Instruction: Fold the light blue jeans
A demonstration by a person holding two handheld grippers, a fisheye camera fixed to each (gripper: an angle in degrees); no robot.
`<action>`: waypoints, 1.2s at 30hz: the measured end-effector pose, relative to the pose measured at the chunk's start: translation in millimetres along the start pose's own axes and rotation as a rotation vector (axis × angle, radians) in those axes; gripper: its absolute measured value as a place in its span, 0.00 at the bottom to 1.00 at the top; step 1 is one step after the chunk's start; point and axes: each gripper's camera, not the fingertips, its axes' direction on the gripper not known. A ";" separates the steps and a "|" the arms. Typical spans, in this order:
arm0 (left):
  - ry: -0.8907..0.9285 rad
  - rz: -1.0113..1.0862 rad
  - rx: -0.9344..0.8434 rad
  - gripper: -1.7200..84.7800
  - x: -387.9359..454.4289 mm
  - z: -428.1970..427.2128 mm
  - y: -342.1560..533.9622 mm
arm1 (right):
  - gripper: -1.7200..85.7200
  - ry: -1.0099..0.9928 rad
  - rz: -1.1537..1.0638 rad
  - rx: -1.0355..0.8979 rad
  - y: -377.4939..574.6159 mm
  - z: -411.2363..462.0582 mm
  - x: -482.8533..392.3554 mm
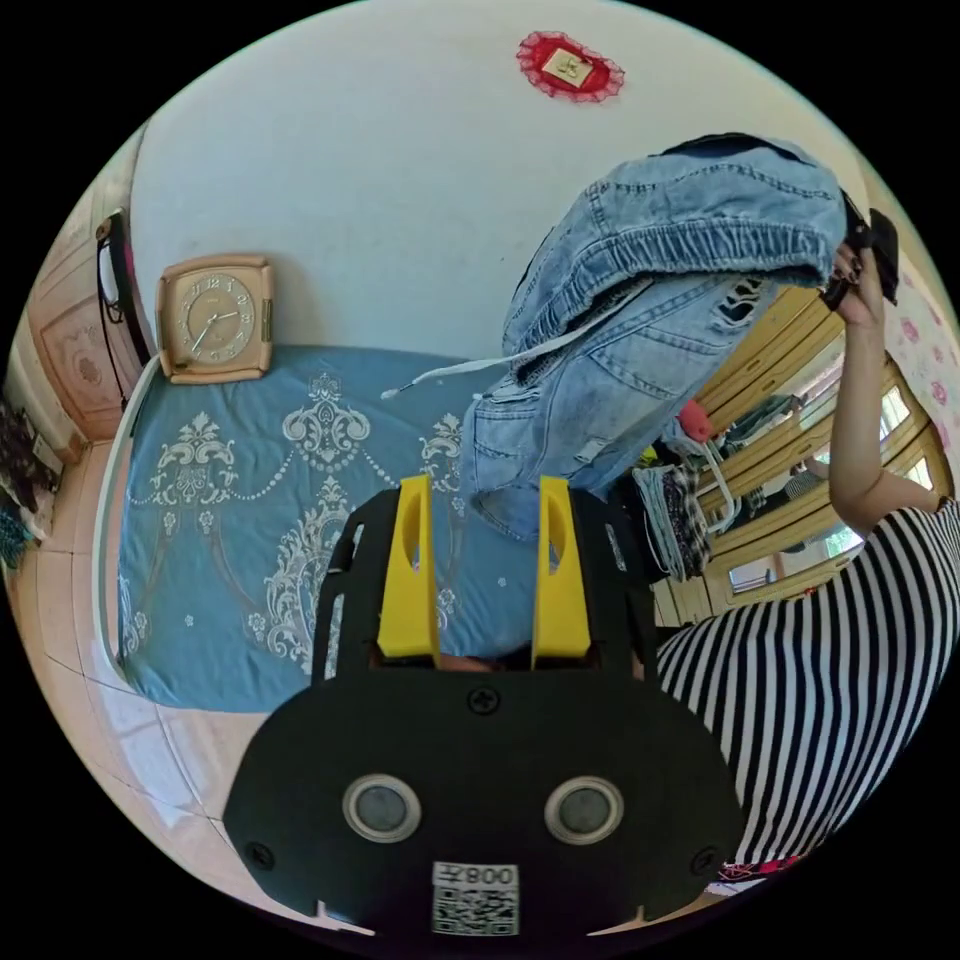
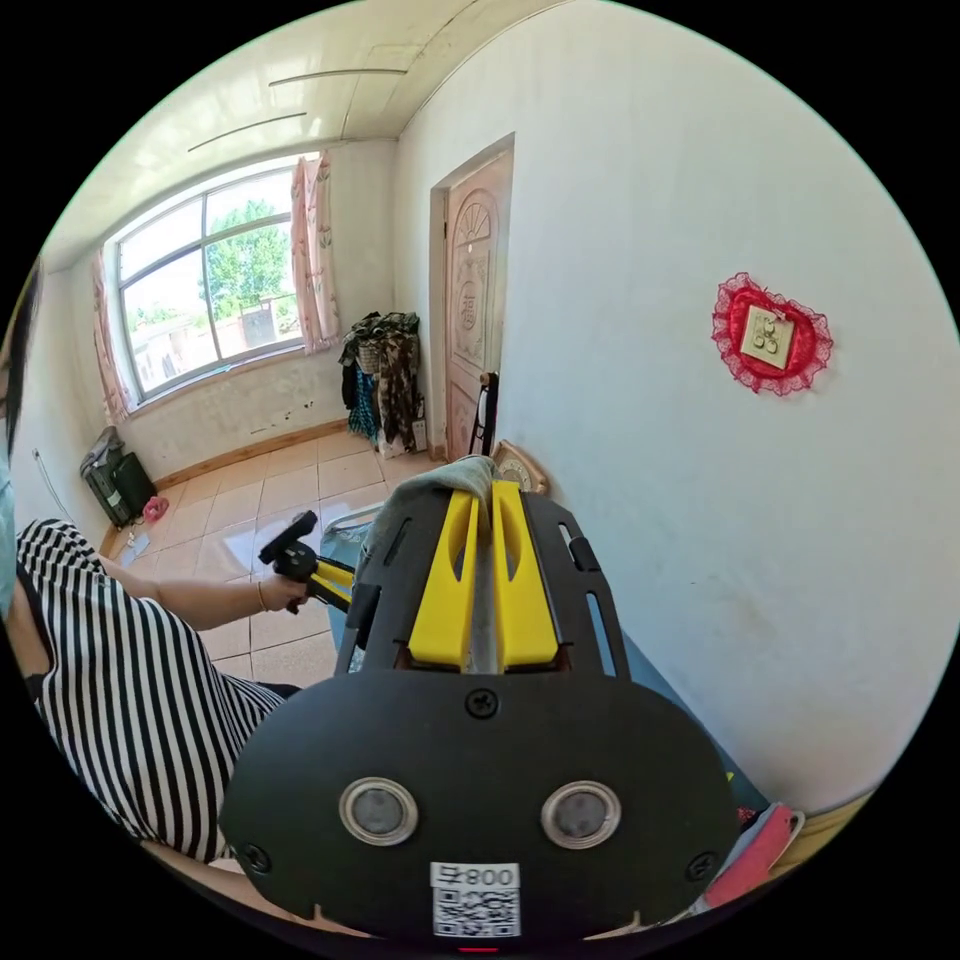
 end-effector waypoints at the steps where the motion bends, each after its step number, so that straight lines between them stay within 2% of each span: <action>1: -0.011 0.011 0.001 0.19 1.8 7.4 -6.7 | 0.05 -0.003 0.001 0.004 -0.6 -4.5 1.2; 7: -0.063 0.112 -0.015 0.20 21.5 40.2 -42.8 | 0.05 -0.036 0.019 0.044 3.9 -44.4 13.5; 10: 0.009 0.140 0.016 0.19 28.8 48.2 -56.3 | 0.05 -0.055 0.042 0.058 11.9 -60.3 22.0; 18: 0.024 0.236 0.035 0.08 36.7 43.3 -72.1 | 0.05 -0.012 0.094 0.068 41.3 -101.3 52.3; 25: 0.177 0.289 0.131 0.05 16.8 -38.4 -58.5 | 0.05 0.083 0.228 0.129 87.6 -161.4 114.9; 29: 0.316 0.402 0.265 0.05 20.1 -109.3 -61.2 | 0.04 0.144 0.311 0.189 120.3 -209.9 157.7; 36: 0.546 0.598 0.404 0.05 44.0 -177.6 -84.7 | 0.04 0.188 0.334 0.319 145.9 -281.1 205.0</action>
